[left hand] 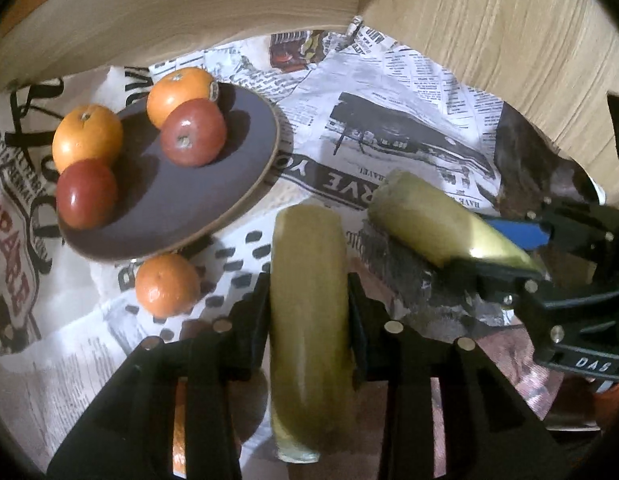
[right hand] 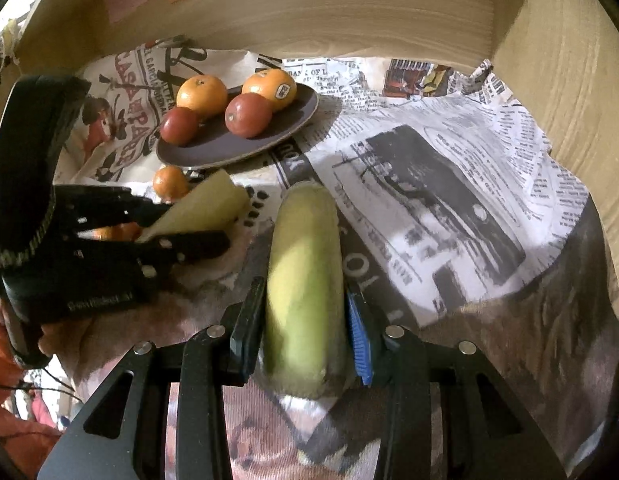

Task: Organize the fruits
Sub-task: 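Carry both corn cobs onto the plate and open the right tool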

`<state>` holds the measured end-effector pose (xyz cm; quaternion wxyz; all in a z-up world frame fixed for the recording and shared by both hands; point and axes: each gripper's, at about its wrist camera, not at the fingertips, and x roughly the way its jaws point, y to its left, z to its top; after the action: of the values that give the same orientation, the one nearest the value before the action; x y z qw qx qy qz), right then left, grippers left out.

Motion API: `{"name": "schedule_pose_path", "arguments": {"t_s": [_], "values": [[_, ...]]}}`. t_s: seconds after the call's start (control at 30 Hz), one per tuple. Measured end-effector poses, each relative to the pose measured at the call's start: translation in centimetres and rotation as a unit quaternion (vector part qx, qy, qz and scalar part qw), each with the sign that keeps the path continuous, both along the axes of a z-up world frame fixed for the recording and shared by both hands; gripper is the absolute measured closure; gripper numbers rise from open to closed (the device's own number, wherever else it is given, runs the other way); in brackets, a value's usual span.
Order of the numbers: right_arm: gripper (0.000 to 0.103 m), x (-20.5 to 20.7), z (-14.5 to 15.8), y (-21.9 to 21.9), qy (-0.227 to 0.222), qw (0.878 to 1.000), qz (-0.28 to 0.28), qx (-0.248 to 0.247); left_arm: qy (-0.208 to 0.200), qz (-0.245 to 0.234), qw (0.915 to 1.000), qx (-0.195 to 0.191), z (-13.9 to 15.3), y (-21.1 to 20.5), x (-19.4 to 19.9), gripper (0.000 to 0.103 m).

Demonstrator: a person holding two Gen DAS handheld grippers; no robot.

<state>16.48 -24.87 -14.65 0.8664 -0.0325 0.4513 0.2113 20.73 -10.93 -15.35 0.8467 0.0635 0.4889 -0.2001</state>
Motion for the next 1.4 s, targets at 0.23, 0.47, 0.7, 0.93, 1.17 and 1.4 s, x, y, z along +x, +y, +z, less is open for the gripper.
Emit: {"name": "schedule_pose_path", "arguments": {"t_s": [0.23, 0.47, 0.7, 0.93, 1.17, 1.4], "values": [[0.066, 2.1, -0.3, 1.3, 0.007, 0.999, 0.013, -0.029, 0.005, 0.008, 0.9996, -0.025, 0.5, 0.8, 0.7, 0.068], [0.068, 3.3, -0.7, 1.6, 0.011, 1.0, 0.005, -0.021, -0.013, 0.016, 0.9985, -0.05, 2.3, 2.2, 0.5, 0.068], [0.068, 3.9, 1.0, 2.1, -0.019, 1.0, -0.002, 0.005, -0.034, 0.036, 0.9962, -0.072, 4.7, 4.2, 1.6, 0.069], [0.068, 5.2, 3.0, 2.9, -0.05, 0.999, 0.001, 0.02, -0.051, 0.052, 0.9931, -0.092, 6.4, 5.9, 2.8, 0.069], [0.068, 6.5, 4.8, 3.9, -0.071, 0.997, 0.005, 0.035, -0.069, 0.07, 0.9907, -0.093, 7.6, 7.8, 4.0, 0.069], [0.068, 7.9, 5.6, 5.1, -0.083, 0.996, 0.013, 0.041, -0.047, 0.078, 0.9923, -0.085, 6.6, 9.2, 6.1, 0.069]]}}
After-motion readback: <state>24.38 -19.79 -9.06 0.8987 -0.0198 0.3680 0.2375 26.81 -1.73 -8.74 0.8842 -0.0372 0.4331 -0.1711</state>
